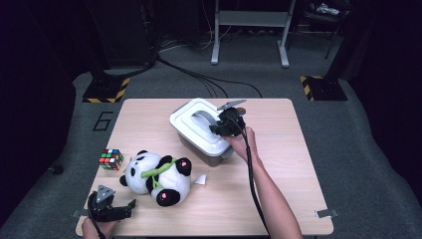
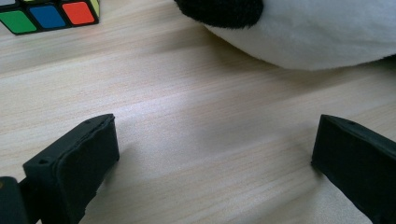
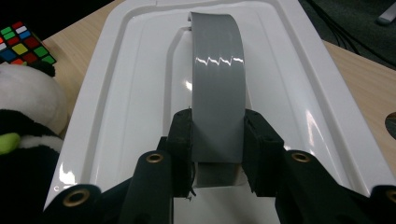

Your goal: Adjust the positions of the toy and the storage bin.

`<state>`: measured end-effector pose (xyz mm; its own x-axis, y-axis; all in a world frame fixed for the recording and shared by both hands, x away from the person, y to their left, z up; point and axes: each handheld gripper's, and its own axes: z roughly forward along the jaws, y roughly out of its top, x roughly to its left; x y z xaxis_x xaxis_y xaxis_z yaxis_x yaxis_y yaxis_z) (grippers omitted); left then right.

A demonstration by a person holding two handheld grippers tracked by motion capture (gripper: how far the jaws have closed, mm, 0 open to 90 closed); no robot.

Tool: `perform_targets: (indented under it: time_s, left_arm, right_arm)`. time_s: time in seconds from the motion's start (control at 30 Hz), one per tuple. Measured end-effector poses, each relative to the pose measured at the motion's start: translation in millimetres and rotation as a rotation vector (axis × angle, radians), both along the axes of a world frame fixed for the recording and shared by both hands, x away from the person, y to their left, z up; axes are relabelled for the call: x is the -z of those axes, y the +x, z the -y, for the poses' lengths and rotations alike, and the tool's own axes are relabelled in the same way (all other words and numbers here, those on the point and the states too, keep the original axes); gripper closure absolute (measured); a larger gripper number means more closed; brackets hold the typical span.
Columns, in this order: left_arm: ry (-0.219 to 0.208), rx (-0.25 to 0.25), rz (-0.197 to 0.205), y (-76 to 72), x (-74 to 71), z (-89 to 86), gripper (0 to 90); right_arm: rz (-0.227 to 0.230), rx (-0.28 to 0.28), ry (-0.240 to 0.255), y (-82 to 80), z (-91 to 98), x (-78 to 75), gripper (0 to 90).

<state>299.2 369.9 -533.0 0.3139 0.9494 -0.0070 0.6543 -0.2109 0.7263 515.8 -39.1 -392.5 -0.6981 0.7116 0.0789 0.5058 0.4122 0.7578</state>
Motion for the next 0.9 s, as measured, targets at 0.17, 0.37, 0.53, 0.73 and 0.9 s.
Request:
perform_targets:
  time_s: [0.17,0.37,0.53,0.73,0.9]
  left_arm:
    - [-0.002,-0.004,0.012,0.7,1.1,0.3,0.3]
    - [-0.002,-0.004,0.013,0.7,1.2,0.4,0.2]
    - [-0.003,-0.006,0.013,0.6,1.2,0.6,0.3]
    - [-0.002,-0.006,0.012,0.5,1.2,0.4,0.2]
    - [-0.002,-0.006,0.013,0.5,1.2,0.5,0.2]
  right_arm:
    - [-0.009,-0.011,0.009,-11.1,2.5,0.3,66.8]
    - [-0.016,-0.015,0.001,-21.8,3.1,-0.8,66.8]
    - [-0.007,-0.023,-0.008,-33.9,4.9,-0.4,66.7]
    - [0.003,-0.021,-0.010,-35.6,4.8,-0.1,66.1]
    - [0.018,-0.006,-0.012,-34.1,0.7,-3.8,51.6]
